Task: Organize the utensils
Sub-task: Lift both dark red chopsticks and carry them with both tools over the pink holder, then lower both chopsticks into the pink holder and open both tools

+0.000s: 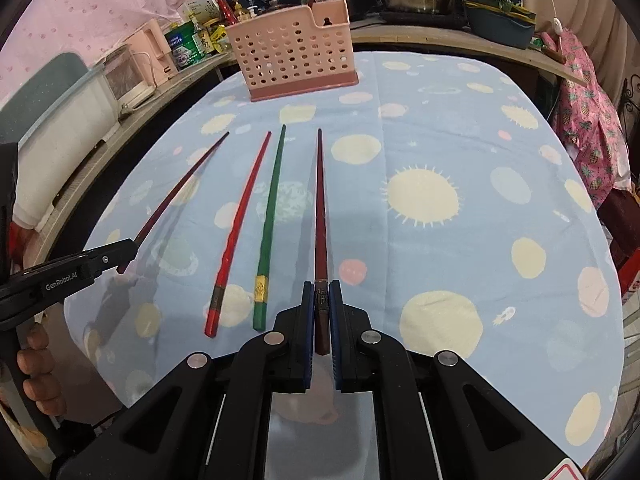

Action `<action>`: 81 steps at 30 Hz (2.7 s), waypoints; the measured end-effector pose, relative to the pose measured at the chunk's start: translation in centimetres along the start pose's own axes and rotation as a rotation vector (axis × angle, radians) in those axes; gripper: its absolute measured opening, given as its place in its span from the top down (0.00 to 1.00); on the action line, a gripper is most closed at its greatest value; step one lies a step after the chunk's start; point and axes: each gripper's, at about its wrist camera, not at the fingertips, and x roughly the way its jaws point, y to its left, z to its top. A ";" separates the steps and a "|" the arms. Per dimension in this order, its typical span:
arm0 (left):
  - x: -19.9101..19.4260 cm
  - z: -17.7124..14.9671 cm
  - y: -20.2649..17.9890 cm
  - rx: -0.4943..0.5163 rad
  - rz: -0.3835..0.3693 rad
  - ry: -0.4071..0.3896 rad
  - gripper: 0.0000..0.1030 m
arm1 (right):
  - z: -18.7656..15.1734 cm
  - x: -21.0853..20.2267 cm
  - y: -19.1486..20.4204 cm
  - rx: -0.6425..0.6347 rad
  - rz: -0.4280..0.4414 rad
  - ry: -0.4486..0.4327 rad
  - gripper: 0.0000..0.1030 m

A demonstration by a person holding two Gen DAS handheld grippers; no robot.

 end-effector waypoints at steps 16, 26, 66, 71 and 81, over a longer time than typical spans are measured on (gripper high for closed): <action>-7.5 13.2 -0.9 0.003 0.025 -0.272 0.93 | 14.3 -7.3 0.5 -0.039 0.044 -0.320 0.93; -9.2 21.6 -1.6 -0.016 0.002 -0.373 0.93 | 22.1 -7.8 0.6 -0.010 0.082 -0.409 0.93; 1.0 33.6 -2.6 -0.050 0.033 -0.398 0.92 | 37.5 5.6 0.7 0.060 0.091 -0.395 0.91; 0.6 33.0 -2.5 -0.053 0.067 -0.409 0.70 | 37.0 4.5 0.7 0.050 0.077 -0.414 0.78; -1.3 30.1 -2.7 -0.021 0.142 -0.439 0.52 | 34.8 1.5 1.6 0.004 0.067 -0.430 0.63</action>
